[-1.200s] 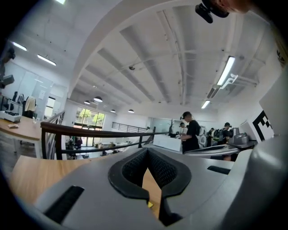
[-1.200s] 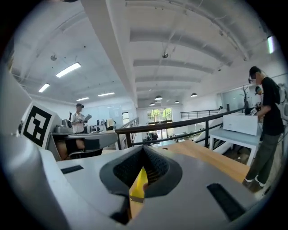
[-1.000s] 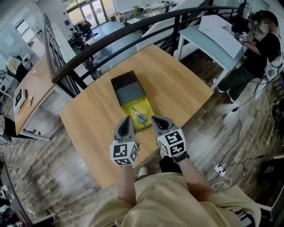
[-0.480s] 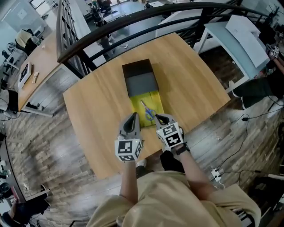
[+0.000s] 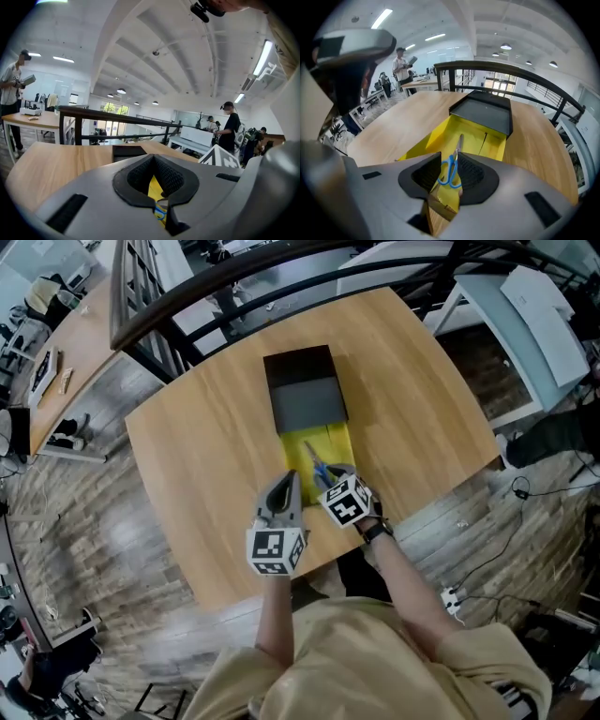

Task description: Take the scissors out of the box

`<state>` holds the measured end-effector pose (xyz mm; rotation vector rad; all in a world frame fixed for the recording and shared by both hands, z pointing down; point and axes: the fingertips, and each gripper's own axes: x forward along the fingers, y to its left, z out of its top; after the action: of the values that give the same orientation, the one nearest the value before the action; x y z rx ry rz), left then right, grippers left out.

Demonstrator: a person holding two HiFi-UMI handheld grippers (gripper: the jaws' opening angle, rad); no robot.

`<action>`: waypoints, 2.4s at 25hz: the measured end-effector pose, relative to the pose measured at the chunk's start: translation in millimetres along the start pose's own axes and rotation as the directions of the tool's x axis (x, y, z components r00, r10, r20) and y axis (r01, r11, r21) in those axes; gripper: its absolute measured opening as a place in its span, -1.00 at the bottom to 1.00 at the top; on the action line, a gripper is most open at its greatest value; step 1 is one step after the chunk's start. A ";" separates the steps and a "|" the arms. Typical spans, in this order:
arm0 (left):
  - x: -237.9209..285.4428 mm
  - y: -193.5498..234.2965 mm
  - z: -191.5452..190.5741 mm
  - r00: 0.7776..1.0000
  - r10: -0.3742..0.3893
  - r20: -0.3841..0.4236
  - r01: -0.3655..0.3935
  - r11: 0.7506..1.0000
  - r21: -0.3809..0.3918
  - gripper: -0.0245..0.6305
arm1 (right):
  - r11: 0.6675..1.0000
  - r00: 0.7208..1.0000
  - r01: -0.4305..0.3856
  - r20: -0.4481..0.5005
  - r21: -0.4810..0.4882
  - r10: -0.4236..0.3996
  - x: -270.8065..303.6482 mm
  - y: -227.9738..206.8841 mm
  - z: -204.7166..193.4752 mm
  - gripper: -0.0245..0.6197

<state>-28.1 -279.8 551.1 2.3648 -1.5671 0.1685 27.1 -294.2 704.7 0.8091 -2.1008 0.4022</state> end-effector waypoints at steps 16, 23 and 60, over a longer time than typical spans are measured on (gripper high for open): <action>-3.6 42.0 -9.2 1.000 0.009 -0.010 -0.010 0.998 -0.061 -0.89 | 0.996 0.933 0.050 -0.360 0.078 -0.018 78.6 -15.4 -34.6 -0.51; -13.4 59.9 -6.3 0.999 0.031 -0.008 -0.032 0.998 -0.063 -0.89 | 0.991 0.933 0.107 -0.352 0.078 -0.073 81.2 -17.1 -35.7 -0.51; -53.9 26.5 97.1 0.985 -0.063 0.158 0.045 0.992 0.118 -0.89 | 0.905 0.835 0.283 0.382 0.318 -0.396 -171.8 -33.6 93.2 -0.65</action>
<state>-80.2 -272.0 449.8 2.5645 -1.6018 0.0568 71.8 -299.2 511.6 1.5226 -2.2702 0.3087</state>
